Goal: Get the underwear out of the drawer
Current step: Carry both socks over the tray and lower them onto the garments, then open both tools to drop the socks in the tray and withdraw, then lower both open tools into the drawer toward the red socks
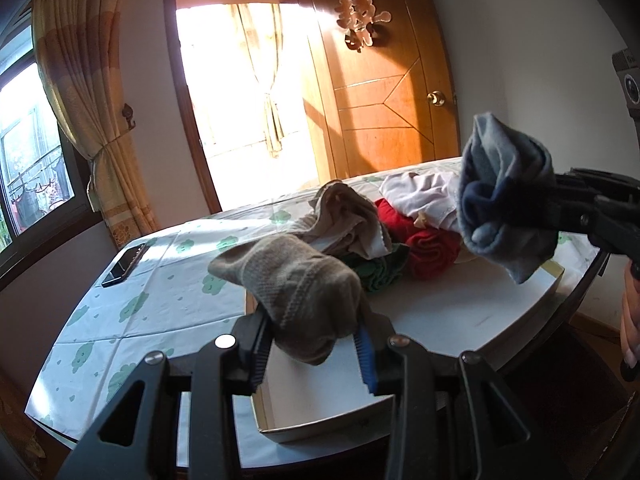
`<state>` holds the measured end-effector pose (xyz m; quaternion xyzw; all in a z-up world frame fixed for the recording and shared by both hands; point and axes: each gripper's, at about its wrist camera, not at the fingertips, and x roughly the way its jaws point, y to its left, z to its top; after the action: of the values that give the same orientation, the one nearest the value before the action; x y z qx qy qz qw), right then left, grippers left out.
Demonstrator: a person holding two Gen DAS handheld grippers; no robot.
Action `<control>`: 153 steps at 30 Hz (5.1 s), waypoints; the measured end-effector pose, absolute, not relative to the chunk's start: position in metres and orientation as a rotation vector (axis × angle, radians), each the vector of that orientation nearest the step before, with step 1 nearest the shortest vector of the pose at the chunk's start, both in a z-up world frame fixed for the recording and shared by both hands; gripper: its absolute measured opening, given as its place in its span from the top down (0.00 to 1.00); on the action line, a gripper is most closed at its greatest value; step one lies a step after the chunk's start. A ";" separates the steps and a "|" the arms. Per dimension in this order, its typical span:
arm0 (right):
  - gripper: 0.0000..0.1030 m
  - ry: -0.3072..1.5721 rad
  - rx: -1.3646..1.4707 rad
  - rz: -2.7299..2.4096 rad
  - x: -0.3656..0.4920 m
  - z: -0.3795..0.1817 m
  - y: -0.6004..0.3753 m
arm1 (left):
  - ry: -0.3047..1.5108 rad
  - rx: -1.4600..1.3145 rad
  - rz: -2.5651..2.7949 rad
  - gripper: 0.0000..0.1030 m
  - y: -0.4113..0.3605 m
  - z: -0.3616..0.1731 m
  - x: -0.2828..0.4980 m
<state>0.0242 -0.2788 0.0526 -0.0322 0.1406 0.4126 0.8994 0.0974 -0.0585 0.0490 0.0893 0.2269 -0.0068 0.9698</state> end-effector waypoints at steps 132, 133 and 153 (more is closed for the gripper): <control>0.42 0.900 -0.305 0.654 0.001 -0.085 -0.365 | 1.004 0.234 -0.300 0.14 -0.110 -0.071 0.029; 0.42 0.911 -0.323 0.656 0.001 -0.087 -0.366 | 1.034 0.218 -0.315 0.14 -0.109 -0.074 0.032; 0.42 1.052 -0.614 0.701 0.002 -0.114 -0.360 | 1.438 -0.059 -0.456 0.14 -0.098 -0.106 0.049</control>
<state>0.0016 -0.3604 -0.1137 -0.2826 0.4839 0.3223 0.7630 0.0488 -0.0981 -0.1055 -0.0267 0.6526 -0.2068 0.7284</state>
